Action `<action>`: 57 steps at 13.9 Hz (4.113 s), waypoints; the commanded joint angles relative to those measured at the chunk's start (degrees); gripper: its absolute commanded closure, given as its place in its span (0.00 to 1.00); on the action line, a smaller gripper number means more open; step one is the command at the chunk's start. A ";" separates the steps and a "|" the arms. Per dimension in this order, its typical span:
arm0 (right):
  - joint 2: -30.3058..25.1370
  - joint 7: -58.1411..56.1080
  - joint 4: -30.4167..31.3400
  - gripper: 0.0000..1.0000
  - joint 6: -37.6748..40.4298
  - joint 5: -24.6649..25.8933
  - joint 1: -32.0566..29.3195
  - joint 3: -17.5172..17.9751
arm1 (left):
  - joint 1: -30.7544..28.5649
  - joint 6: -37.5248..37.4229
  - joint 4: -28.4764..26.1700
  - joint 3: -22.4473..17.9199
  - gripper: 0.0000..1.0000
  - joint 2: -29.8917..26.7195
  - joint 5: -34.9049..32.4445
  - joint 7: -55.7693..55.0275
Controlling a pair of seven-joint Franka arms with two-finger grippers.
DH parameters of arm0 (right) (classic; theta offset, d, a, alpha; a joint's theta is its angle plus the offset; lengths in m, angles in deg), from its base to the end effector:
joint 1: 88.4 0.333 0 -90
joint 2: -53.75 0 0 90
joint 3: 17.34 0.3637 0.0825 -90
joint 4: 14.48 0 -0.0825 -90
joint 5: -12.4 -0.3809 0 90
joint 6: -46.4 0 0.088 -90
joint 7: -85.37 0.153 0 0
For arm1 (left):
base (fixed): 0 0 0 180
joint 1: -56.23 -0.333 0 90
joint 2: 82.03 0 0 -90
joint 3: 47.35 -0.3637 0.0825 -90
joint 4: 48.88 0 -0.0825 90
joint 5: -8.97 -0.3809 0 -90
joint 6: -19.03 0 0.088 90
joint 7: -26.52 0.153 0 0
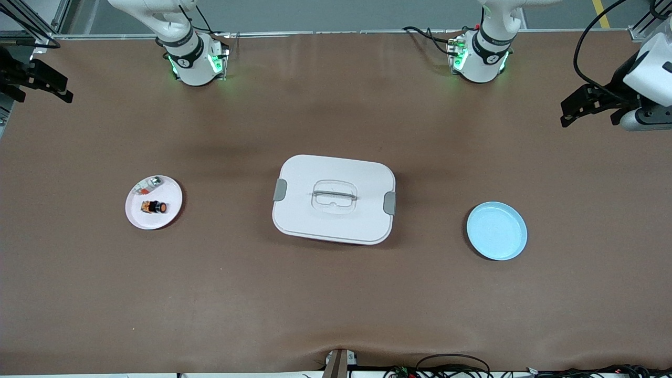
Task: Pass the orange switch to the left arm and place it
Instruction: 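Move the right gripper toward the white plate with the switch, then lower the right gripper over the orange switch on the white plate, then close the right gripper on the orange switch and lift it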
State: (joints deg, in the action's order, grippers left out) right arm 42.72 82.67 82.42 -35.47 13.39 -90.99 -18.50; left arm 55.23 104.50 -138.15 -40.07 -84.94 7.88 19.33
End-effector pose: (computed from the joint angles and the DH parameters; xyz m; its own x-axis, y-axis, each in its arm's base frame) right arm 0.4612 -0.0342 0.6567 0.9973 -0.0200 -0.0703 -0.0193 -0.9998 0.0101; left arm 0.5215 -0.0563 0.6524 0.9998 0.0176 -0.0126 0.0173 -0.9995 -0.0272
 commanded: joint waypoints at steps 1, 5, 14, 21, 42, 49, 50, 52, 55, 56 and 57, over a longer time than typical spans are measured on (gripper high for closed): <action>1.44 0.15 -1.45 0.00 1.27 0.06 -0.13 0.10 | 0.12 -1.09 1.64 0.18 0.00 0.01 -0.22 0.69; 4.16 0.33 -1.01 0.00 1.62 0.24 -0.31 -0.07 | -0.23 -1.09 2.17 0.18 0.00 -0.07 -0.13 0.77; 8.20 0.33 16.46 0.00 -25.67 1.56 -0.31 -0.07 | -0.05 -1.62 1.91 0.27 0.00 -0.34 -0.13 0.95; 19.89 0.33 20.43 0.00 -41.16 1.47 -1.28 -0.07 | 0.12 -1.62 1.82 0.36 0.00 -0.60 -0.13 0.77; 36.25 -0.72 20.96 0.00 -53.75 1.47 -3.21 0.01 | 0.12 -0.65 1.82 1.06 0.00 1.33 -0.13 0.86; 36.87 -0.99 21.05 0.00 -53.66 1.47 -3.21 0.01 | 0.12 -0.39 2.08 1.06 0.00 2.12 -0.22 0.77; 36.87 -0.99 21.05 0.00 -53.66 1.47 -3.38 0.01 | 0.21 -0.39 2.08 1.06 0.00 2.21 -0.22 0.77; 36.87 -1.16 21.14 0.00 -53.66 1.47 -3.65 0.01 | 0.21 -0.39 2.08 1.06 0.00 2.21 -0.22 0.77; 36.87 -1.43 21.66 0.00 -53.66 1.47 -3.65 0.01 | 0.03 -0.39 2.17 0.98 0.00 2.39 -0.31 0.77; 36.95 -1.43 21.84 0.00 -53.66 1.47 -3.65 0.01 | 0.03 -0.39 2.17 0.98 0.00 2.39 -0.31 0.77; 36.96 -1.43 21.93 0.00 -53.66 1.47 -3.65 0.01 | -0.05 -0.39 2.17 0.98 0.00 2.39 -0.31 0.77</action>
State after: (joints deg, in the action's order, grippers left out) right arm 79.70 81.79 103.81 -88.72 14.45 -93.61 -19.14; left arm 55.56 104.11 -136.80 -39.27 -82.94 7.88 19.37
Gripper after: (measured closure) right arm 0.000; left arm 0.000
